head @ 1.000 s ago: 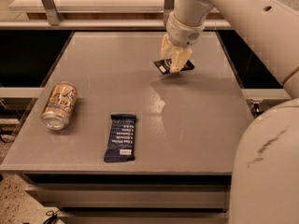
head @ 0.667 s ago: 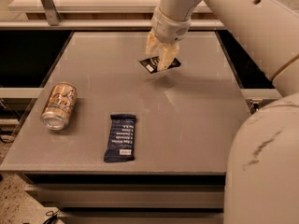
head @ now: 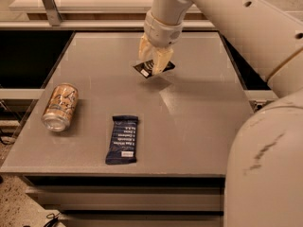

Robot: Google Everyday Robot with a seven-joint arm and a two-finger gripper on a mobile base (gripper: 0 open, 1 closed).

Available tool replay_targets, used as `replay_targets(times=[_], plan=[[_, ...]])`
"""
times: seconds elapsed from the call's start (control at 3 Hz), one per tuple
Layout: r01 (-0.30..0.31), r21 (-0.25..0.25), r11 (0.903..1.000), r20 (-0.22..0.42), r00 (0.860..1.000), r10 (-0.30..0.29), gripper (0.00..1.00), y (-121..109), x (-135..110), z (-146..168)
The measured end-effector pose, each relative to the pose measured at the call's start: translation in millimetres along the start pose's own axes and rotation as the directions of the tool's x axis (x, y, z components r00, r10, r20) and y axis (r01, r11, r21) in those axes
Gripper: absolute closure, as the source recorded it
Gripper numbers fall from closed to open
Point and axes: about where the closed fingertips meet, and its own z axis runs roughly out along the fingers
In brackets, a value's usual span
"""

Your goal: Move rxbar chocolate near orange can

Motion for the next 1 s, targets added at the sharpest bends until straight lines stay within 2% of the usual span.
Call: replay_targets(times=[0.33, 0.67, 1.0], plan=[[0.188, -0.035, 0.9815, 0.016, 0.982, -0.188, 1.00, -10.5, -42.5, 16.7], [0.358, -0.058, 0.9320, 0.044, 0.934, -0.356, 1.00, -17.8, -82.7, 29.2], [0.497, -0.069, 0.8652, 0.078, 0.867, -0.492, 1.00, -22.8, -122.4, 37.3]])
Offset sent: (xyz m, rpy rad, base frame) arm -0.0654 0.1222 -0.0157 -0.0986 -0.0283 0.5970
